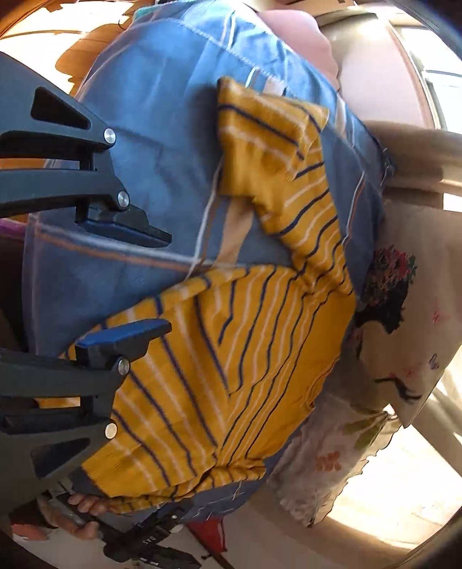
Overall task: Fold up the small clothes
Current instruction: 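Grasp the striped sweater's sleeve cuff with the left gripper and lift it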
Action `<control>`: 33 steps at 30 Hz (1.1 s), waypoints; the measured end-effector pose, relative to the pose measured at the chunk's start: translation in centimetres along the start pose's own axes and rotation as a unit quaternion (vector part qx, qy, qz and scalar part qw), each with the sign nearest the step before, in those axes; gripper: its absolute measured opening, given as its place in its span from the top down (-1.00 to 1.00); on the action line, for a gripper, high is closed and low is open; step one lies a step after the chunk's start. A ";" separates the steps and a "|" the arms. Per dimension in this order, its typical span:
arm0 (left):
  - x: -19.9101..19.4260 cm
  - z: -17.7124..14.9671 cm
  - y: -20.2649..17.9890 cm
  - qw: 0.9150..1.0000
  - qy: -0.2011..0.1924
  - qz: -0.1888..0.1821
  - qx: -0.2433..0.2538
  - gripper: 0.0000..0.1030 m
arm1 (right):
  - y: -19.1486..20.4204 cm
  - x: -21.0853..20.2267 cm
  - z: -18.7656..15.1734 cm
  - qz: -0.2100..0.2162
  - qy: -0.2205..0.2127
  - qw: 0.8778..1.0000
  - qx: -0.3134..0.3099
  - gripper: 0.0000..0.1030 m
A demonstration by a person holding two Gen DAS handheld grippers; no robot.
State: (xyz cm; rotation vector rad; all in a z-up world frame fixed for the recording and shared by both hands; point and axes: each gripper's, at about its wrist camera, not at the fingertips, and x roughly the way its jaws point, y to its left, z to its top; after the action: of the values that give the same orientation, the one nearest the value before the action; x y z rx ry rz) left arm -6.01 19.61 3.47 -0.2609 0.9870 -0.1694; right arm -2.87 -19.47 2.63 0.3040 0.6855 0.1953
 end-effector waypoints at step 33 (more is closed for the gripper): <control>-6.1 -4.1 0.4 0.995 -0.084 -0.011 -0.046 0.81 | -6.6 -8.1 -3.8 -0.247 0.022 0.968 -0.030 0.76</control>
State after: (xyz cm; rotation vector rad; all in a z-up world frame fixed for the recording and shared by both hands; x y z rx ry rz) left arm -12.77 20.98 6.09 -0.3651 0.8251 -0.1208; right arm -10.99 -27.13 2.43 0.0631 0.7771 -0.2535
